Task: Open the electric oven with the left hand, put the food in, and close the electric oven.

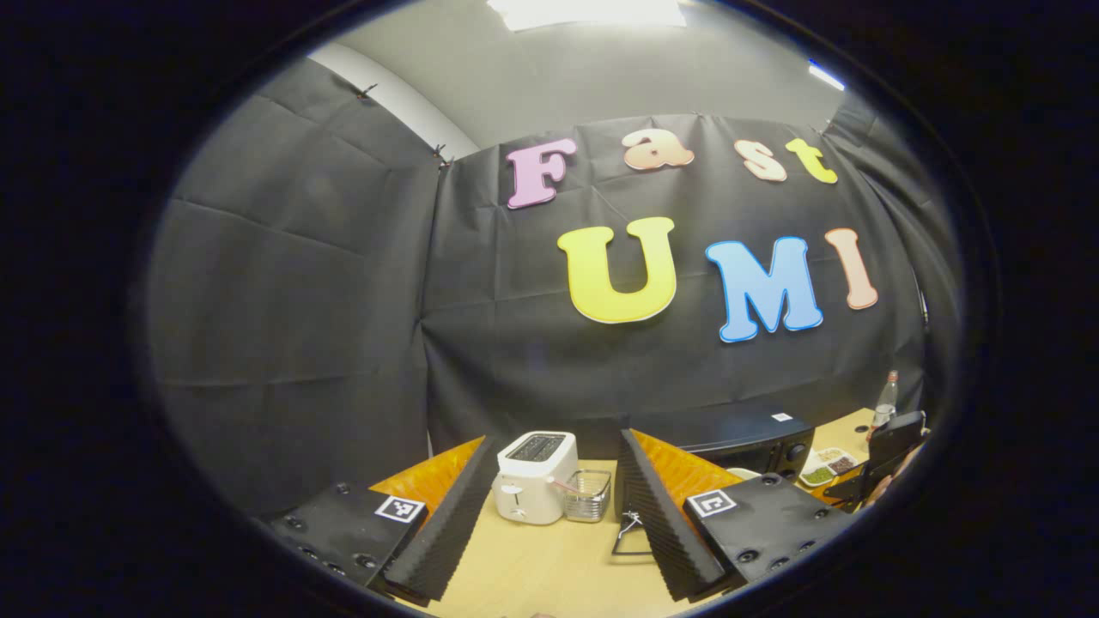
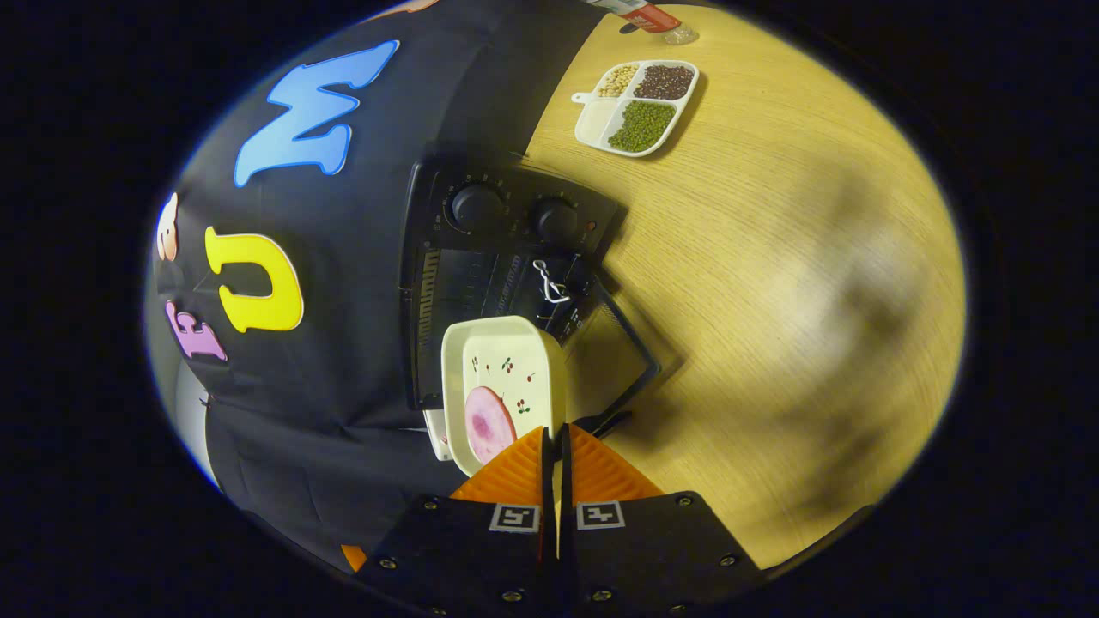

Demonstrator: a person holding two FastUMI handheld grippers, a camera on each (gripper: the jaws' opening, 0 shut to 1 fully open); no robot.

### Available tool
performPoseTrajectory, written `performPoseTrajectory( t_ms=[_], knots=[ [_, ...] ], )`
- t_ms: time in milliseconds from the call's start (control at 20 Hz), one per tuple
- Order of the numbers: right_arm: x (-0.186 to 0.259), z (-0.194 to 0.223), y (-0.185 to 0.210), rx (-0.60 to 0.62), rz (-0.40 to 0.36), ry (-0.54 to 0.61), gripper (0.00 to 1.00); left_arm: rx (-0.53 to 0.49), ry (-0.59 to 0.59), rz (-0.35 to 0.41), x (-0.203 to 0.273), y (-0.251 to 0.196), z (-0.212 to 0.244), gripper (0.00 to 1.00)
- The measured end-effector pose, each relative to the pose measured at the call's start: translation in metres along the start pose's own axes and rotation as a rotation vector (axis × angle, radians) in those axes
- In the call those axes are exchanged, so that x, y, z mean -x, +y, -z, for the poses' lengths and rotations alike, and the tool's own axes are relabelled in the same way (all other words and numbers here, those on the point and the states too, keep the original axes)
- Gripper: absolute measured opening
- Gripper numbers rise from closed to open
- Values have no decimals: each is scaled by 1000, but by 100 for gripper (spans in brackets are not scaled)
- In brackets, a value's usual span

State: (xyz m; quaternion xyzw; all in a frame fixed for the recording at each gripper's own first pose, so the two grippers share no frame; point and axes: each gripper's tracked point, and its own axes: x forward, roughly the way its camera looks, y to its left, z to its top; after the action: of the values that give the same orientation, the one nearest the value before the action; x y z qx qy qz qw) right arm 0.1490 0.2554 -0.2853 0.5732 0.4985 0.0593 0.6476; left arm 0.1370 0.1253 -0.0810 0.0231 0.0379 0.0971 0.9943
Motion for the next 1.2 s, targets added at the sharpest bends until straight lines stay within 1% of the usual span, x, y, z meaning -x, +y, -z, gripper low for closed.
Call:
performPoseTrajectory(
  t_ms=[200,350,550,750,850,950,1000,1050,1100,1150,1200],
  knots=[
    [-31,-3,20,-82,-26,-81,1,-1,18,10,-19,11,12,100],
    [-55,-5,28,-153,-27,-117,1,-3,34,21,-32,17,20,100],
    [-81,-16,35,-220,-29,-194,1,-19,48,30,-49,26,30,100],
    [-104,-31,40,-258,-22,-251,1,-17,68,32,-59,33,41,100],
    [-112,-43,50,-276,-57,-291,2,-17,77,38,-63,34,46,100],
    [-120,-50,48,-283,-40,-314,7,-14,87,37,-66,35,50,100],
    [-124,-53,50,-280,-44,-321,7,-13,91,37,-68,35,51,98],
    [-128,-55,51,-281,-50,-321,14,-13,94,38,-69,36,52,97],
    [-131,-55,52,-286,-54,-317,14,-13,95,38,-69,35,53,95],
    [-132,-53,59,-289,-89,-316,7,-13,94,39,-69,35,51,94],
    [-133,-54,63,-290,-112,-300,11,-13,92,40,-69,34,49,92]
  ],
)
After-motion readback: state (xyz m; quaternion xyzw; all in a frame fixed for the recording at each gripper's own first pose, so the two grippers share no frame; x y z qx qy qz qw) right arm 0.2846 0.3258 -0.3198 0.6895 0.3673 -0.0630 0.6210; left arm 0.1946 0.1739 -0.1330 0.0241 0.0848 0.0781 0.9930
